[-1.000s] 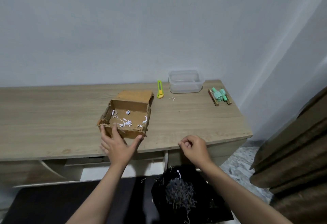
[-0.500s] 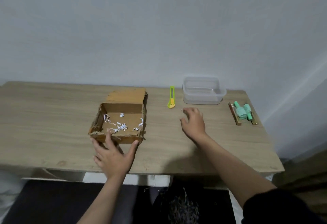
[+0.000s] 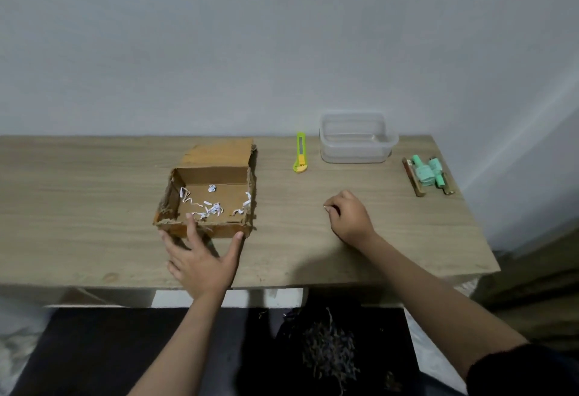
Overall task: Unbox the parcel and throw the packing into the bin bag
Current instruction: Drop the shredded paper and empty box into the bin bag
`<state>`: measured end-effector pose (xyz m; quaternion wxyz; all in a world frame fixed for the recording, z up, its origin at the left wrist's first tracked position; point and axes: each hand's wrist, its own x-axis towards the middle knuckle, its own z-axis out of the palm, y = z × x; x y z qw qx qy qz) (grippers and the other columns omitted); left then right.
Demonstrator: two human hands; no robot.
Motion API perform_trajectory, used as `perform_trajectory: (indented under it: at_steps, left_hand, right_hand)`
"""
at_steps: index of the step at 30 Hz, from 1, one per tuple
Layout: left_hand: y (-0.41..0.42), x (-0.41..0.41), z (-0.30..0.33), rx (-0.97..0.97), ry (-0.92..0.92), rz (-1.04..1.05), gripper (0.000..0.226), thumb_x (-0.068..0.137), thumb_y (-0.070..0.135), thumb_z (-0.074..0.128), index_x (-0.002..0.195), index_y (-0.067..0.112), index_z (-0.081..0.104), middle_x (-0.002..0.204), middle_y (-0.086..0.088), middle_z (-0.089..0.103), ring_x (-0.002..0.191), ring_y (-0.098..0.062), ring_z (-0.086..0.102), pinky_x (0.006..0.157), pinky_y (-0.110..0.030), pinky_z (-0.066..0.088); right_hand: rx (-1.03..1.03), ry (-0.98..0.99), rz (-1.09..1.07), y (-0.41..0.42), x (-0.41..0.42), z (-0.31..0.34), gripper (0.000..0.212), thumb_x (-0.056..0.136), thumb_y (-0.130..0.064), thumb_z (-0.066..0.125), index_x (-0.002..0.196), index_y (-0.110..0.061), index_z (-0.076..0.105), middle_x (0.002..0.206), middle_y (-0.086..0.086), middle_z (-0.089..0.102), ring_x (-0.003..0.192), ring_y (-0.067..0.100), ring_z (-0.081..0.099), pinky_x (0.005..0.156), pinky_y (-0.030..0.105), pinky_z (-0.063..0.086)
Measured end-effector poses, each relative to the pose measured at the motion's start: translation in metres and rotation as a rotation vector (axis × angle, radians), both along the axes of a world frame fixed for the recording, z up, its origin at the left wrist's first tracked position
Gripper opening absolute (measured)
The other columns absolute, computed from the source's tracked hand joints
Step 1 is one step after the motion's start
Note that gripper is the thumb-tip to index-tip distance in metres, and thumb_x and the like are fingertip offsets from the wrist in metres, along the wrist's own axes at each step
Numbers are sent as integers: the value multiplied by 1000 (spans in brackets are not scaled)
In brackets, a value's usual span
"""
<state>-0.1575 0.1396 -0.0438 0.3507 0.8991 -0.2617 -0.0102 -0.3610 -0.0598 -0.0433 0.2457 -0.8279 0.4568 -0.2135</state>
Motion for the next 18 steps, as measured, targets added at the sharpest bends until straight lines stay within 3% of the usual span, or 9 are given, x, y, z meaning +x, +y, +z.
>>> perform_trajectory:
  at_steps: [4,8,13,16,18]
  left_hand:
    - [2,-3,1,-28,19,-20,98,66,72,56,146,37,13,153,-28,1,137,-47,18,109,-60,19]
    - [6,0,2,-75,64,-65,102,65,70,59,147,34,11,152,-29,1,140,-45,12,110,-58,17]
    - [16,10,9,-240,244,-94,111,66,53,75,148,19,9,153,-24,-4,140,-45,4,114,-57,14]
    - [27,28,6,-224,199,-163,114,63,59,73,147,15,10,152,-24,2,141,-44,5,115,-57,11]
    - [33,45,3,-208,178,-193,114,63,59,73,146,11,12,152,-25,4,141,-43,6,115,-54,8]
  right_hand:
    - [33,-23,-51,42,-25,10,15,85,-10,58,92,-7,71,93,14,65,91,28,60,85,32,47]
    - [-10,-116,-162,108,-48,15,12,81,-10,59,85,-8,70,83,12,65,78,21,59,69,18,37]
    - [47,-26,-266,187,-66,-11,7,80,-4,60,78,-6,67,77,12,62,74,26,59,65,19,34]
    - [128,79,-351,218,-68,-36,10,81,-1,59,81,-3,69,81,16,64,80,32,62,68,20,33]
    - [190,138,-421,233,-67,-50,16,83,-3,56,88,-2,71,89,18,68,86,34,63,76,29,43]
